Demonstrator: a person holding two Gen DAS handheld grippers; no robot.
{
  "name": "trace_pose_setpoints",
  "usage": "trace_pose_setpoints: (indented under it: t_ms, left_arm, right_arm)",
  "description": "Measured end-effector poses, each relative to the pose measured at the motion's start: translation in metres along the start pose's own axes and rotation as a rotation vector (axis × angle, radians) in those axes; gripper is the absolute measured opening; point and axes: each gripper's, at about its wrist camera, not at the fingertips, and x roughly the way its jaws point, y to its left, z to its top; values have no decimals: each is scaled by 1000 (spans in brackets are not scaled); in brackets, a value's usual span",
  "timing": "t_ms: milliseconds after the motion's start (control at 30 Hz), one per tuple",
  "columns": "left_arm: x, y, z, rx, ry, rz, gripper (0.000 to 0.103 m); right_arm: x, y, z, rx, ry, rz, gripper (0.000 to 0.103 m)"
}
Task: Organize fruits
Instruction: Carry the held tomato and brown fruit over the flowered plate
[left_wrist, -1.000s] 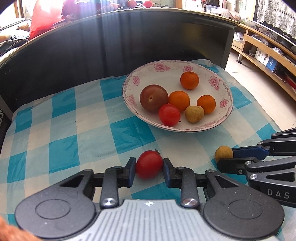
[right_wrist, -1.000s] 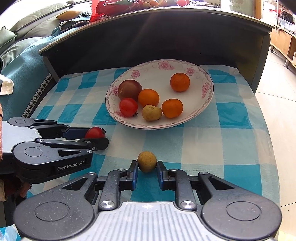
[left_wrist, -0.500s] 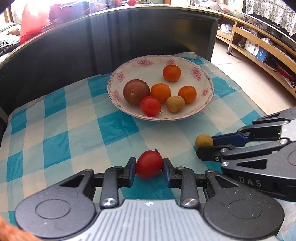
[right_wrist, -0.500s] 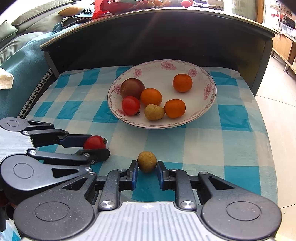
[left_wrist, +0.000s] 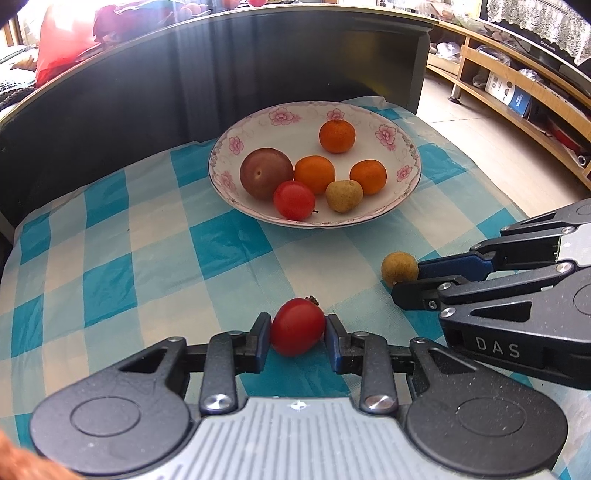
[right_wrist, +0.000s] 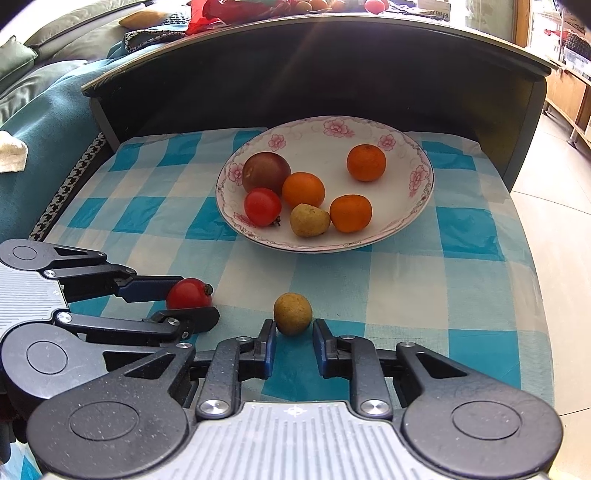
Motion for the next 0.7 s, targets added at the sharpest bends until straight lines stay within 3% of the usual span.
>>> trace_pose_setpoints:
  t_ms: [433, 700]
  left_arm:
    - [-11, -5, 2, 9, -6, 0, 39]
    - [-20, -4, 14, -11, -43, 5, 39]
  right_arm:
    - [-11, 5, 1, 10, -16, 21, 11]
    - [-20, 6, 8, 23, -59, 27, 5]
